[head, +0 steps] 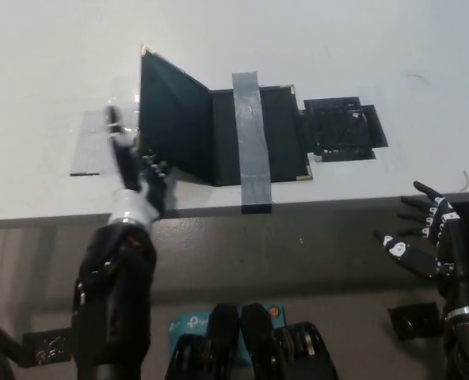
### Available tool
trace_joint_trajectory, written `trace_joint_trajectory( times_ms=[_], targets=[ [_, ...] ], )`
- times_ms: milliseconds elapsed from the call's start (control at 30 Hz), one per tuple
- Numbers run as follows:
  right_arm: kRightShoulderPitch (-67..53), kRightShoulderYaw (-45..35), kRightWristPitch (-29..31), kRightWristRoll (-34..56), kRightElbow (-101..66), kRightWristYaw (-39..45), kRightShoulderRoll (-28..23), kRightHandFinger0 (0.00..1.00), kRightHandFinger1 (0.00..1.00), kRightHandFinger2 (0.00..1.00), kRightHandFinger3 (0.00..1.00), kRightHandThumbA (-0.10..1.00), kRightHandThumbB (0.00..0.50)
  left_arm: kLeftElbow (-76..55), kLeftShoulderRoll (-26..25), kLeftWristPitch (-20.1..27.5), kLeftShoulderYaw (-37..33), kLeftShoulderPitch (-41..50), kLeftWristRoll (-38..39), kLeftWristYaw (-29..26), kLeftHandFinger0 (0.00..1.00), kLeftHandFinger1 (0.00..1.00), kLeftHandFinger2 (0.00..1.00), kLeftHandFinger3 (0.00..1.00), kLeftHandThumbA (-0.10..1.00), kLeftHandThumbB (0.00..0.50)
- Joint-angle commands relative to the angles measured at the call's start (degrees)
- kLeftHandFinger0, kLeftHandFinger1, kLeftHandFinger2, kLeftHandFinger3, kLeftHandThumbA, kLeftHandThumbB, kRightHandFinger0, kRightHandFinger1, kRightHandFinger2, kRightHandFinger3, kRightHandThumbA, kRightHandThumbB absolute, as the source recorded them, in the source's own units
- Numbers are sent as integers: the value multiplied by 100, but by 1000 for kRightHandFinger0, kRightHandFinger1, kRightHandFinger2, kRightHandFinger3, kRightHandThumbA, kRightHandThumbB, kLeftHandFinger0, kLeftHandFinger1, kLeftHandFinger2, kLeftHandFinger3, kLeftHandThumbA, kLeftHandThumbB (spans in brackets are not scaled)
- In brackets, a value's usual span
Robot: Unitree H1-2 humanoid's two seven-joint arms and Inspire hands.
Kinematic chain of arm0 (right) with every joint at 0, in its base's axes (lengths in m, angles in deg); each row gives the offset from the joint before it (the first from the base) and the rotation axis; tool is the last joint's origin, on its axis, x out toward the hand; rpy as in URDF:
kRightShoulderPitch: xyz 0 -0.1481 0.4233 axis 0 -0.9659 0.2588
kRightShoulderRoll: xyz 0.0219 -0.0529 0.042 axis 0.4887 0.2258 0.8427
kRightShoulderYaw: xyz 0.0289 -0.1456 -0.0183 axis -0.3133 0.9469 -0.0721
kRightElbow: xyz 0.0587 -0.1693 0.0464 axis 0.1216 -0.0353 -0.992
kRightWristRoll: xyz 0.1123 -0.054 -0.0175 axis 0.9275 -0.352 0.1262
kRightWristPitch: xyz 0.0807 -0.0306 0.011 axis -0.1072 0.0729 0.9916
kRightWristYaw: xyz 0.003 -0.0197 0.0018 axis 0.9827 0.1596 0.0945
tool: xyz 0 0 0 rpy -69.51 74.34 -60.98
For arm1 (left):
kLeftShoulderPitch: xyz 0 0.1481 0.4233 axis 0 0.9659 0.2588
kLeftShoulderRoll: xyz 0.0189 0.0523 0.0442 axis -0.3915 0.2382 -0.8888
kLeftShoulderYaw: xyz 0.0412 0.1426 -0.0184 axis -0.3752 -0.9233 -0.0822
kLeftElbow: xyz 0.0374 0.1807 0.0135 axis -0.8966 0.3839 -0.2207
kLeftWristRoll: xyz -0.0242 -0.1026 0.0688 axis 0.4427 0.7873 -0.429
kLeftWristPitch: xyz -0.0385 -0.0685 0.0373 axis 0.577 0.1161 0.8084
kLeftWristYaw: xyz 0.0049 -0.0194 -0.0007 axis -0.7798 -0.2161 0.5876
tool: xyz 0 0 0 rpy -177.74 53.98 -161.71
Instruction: The robot uses its left hand to push the cover of the diary kept in the middle of the desk towards the right to close it
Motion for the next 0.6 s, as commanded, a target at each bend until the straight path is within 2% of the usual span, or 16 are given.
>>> trace_joint_trajectory(
  times_ms=[0,67,100,133,167,233,267,300,333,367,400,433,467,500,567],
  targets=[
    [135,-18,-109,-30,-261,-12,-54,478,634,733,868,845,68,-170,-343,462,-1900,-321,-1835,592,1000,1000,1000,1000,1000,233],
    [126,-19,-102,-25,-272,-19,-40,482,633,728,864,830,57,-53,-420,677,-2186,-434,-1996,609,1000,1000,1000,1000,1000,253],
    [122,17,-117,-88,-295,-13,-62,493,638,728,865,838,47,-129,-542,672,-2585,-516,-2354,592,1000,1000,1000,1000,1000,280],
    [119,23,-124,-94,-303,-10,-64,496,640,728,866,841,47,-144,-588,675,-2699,-535,-2418,563,1000,1000,1000,1000,1000,281],
    [135,11,-121,-50,-282,1,-48,515,654,736,868,839,55,-214,-761,1004,-3172,-652,-2957,568,1000,1000,1000,1000,1000,262],
    [163,13,-148,-38,-271,4,-33,540,665,741,877,843,67,-209,-1039,1163,-3792,-877,-3558,682,1000,1000,1000,1000,1000,307],
    [173,18,-135,-25,-263,14,-26,539,667,744,878,842,62,-179,-1290,1177,-4339,-1078,-4241,735,1000,1000,1000,1000,1000,302],
    [169,24,-149,-26,-275,27,-35,542,673,751,885,847,58,-155,-1521,1253,-4849,-1278,-4899,816,1000,1000,1000,1000,1000,272],
    [176,35,-159,-37,-276,34,-39,542,674,752,886,849,59,-165,-1566,1242,-4926,-1294,-4945,794,1000,1000,1000,1000,1000,269],
    [181,40,-131,-41,-258,32,-39,536,663,743,879,850,56,-52,-1837,1041,-5776,-1621,-6066,993,1000,1000,1000,1000,1000,280],
    [178,48,-131,-47,-257,34,-36,535,662,742,878,850,56,-54,-1888,988,-5910,-1659,-6169,995,1000,1000,1000,1000,1000,280],
    [172,45,-192,-50,-286,33,-32,535,662,741,877,853,66,146,-1980,768,-6551,-1849,-7018,1132,1000,1000,1000,1000,1000,152],
    [165,56,-172,-49,-285,51,-43,536,664,743,879,857,67,256,-1990,592,-6786,-1895,-7217,1199,1000,1000,1000,1000,846,118],
    [145,64,-172,-46,-298,67,-48,533,663,745,879,861,68,320,-2020,494,-6979,-1915,-7359,1292,1000,1000,1000,1000,821,85],
    [121,61,-229,-36,-337,84,-55,524,663,754,883,870,77,390,-2058,455,-7068,-1859,-7292,1212,1000,1000,1000,1000,755,60]
  ],
)
